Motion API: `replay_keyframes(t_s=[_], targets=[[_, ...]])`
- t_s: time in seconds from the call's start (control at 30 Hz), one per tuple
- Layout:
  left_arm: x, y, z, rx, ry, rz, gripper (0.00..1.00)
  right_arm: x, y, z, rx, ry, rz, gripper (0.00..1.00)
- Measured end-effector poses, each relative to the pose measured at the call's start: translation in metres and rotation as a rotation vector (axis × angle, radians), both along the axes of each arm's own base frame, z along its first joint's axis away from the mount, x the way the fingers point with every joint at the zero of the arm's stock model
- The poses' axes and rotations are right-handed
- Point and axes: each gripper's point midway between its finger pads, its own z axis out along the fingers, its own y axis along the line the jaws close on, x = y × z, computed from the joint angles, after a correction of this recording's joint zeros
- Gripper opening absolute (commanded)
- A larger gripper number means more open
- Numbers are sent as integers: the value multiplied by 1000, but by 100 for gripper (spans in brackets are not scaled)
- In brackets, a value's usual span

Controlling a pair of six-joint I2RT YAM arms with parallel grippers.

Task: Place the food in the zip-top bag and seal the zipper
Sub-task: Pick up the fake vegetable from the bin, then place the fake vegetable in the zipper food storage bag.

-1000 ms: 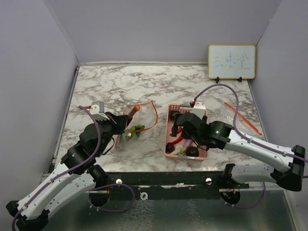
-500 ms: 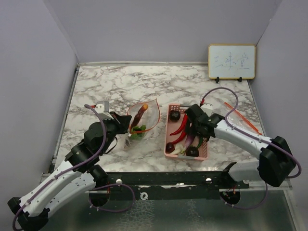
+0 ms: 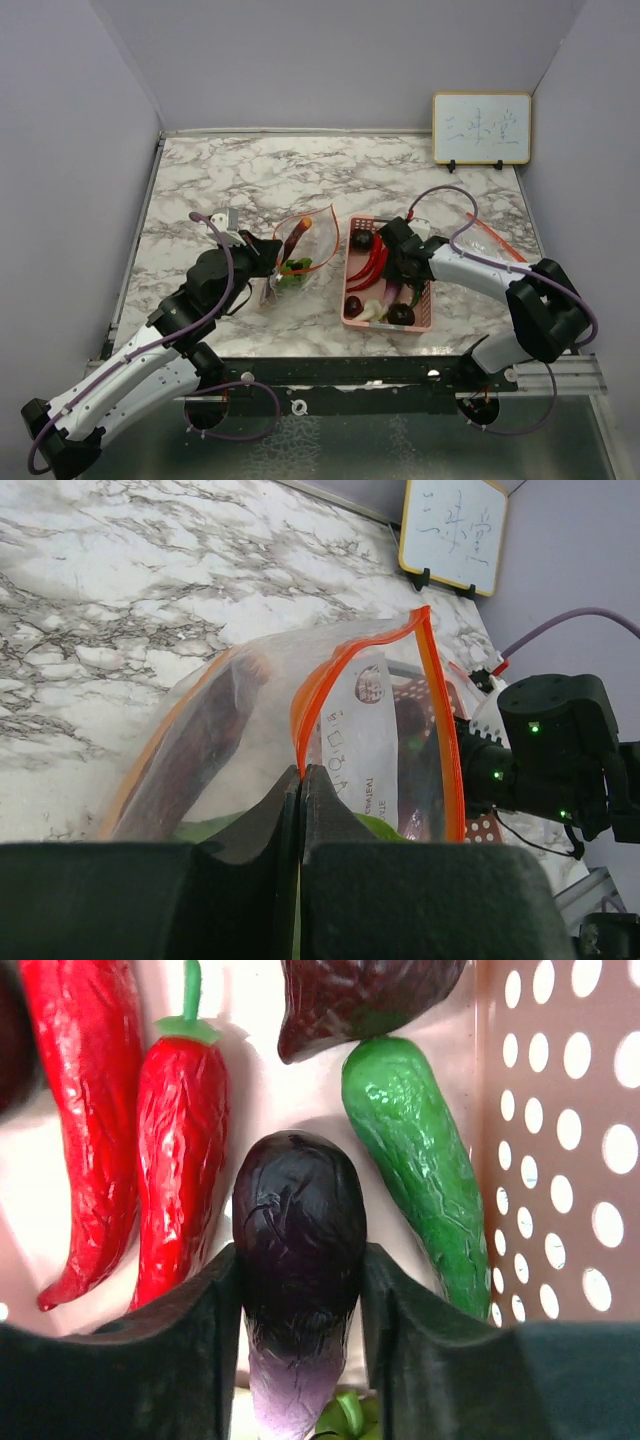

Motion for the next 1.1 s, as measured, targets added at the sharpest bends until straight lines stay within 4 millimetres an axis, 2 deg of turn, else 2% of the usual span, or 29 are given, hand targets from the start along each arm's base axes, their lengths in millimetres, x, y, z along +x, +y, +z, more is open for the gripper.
replay_keyframes(t_s=[0.03, 0.17, 0.3, 0.43, 0.57, 0.6, 0.67, 0.77, 0.83, 1.0, 1.1], targets=[[0, 0, 1, -2, -2, 0, 0, -1, -1, -3, -6, 7, 3, 24], [0, 0, 2, -4, -5, 0, 0, 0, 0, 0, 0, -1, 3, 14], [1, -1, 2, -7, -6, 0, 0, -4, -3, 17, 12, -23, 12, 8], [0, -2, 2, -12, -4, -6, 0, 6, 5, 75, 94, -154, 60, 3], [-1, -4, 4, -21, -5, -16, 0, 19, 28, 170, 285, -421, 176, 2], [-1, -4, 4, -23, -5, -19, 0, 20, 31, 184, 314, -465, 193, 3], [-2, -5, 4, -29, -3, -23, 0, 20, 43, 223, 411, -587, 258, 3], [-3, -7, 5, -37, 1, -31, 0, 26, 64, 257, 495, -692, 334, 2], [-4, -8, 5, -40, 2, -39, 0, 30, 87, 275, 539, -748, 396, 2], [-6, -10, 11, -53, -1, -56, 0, 29, 165, 290, 572, -820, 568, 2], [-8, -10, 15, -58, -4, -62, 0, 20, 193, 299, 573, -899, 618, 3]])
